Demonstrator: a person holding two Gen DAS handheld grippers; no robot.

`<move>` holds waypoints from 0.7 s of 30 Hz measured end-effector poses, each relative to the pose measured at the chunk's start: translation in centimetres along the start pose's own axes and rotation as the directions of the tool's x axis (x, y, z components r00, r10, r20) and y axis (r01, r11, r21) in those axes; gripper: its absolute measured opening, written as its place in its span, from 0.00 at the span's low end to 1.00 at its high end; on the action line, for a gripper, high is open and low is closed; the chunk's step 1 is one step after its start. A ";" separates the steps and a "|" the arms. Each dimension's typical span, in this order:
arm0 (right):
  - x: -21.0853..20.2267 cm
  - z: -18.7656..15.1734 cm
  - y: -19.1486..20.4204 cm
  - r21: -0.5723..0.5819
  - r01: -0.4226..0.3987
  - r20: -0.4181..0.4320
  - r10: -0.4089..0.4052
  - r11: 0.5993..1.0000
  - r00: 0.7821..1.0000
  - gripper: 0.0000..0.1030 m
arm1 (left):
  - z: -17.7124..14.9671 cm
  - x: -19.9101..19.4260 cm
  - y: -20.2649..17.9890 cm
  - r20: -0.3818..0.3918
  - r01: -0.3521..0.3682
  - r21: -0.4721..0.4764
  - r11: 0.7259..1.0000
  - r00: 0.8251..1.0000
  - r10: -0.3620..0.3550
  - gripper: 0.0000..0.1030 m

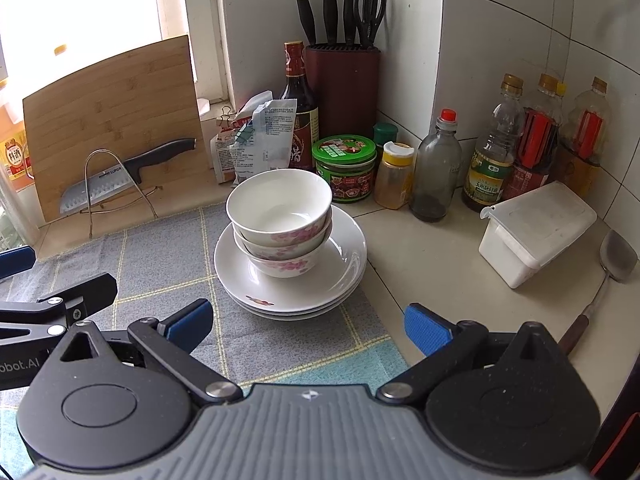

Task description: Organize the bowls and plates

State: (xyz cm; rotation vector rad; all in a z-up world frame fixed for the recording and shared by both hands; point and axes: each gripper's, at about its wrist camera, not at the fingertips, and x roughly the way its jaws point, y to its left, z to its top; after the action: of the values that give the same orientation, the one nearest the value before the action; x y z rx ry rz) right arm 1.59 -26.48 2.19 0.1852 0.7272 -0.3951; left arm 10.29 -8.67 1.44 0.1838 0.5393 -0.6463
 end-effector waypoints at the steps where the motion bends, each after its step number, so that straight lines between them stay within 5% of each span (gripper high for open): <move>1: 0.0 0.0 0.0 0.001 0.000 0.000 0.000 1.000 1.000 1.00 | 0.0 0.0 0.0 0.000 -0.001 -0.001 1.000 1.000 0.001 0.99; 21: 0.1 -0.1 -0.3 0.006 0.009 -0.008 -0.009 1.000 1.000 1.00 | 0.0 0.3 0.0 -0.011 0.006 -0.005 1.000 1.000 -0.006 0.99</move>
State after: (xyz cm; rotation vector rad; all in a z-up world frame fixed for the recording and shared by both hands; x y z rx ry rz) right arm 1.44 -26.70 2.03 0.1891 0.7346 -0.4053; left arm 10.50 -8.81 1.26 0.1808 0.5520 -0.6502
